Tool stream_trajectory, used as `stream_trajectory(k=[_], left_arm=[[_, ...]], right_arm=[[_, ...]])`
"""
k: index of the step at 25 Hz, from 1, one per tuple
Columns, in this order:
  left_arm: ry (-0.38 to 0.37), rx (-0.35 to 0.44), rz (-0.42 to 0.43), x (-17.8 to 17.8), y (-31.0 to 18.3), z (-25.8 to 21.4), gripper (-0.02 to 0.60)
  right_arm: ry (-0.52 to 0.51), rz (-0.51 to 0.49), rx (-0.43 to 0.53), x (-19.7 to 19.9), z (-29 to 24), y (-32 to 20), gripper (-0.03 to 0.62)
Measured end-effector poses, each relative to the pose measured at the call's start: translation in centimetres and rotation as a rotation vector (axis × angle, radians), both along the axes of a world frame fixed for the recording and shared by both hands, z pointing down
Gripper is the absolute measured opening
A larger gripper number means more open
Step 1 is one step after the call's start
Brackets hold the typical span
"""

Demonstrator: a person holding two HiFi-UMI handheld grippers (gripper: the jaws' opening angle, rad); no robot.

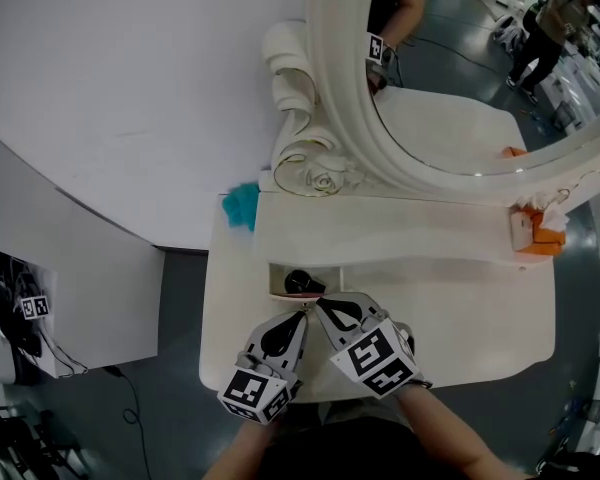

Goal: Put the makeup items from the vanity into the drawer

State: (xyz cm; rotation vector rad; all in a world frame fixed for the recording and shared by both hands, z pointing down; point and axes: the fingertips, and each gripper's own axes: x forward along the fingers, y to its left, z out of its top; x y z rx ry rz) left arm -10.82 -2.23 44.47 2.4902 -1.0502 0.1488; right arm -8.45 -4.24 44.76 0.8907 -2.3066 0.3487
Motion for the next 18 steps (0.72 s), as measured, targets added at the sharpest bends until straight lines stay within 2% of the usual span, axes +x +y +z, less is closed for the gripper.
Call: stream_trajectory(k=[9, 18], left_arm=[[-0.004, 0.013, 0.007, 0.7, 0.6, -0.6, 0.015], [-0.001, 0.025, 0.011, 3.6, 2.4, -1.1, 0.015]], right_arm=[[-0.051, 0.047, 0.002, 1.5, -0.7, 1.3, 0.021], [-0.075, 0.060, 0.019, 4.5, -1.1, 3.6, 0.021]])
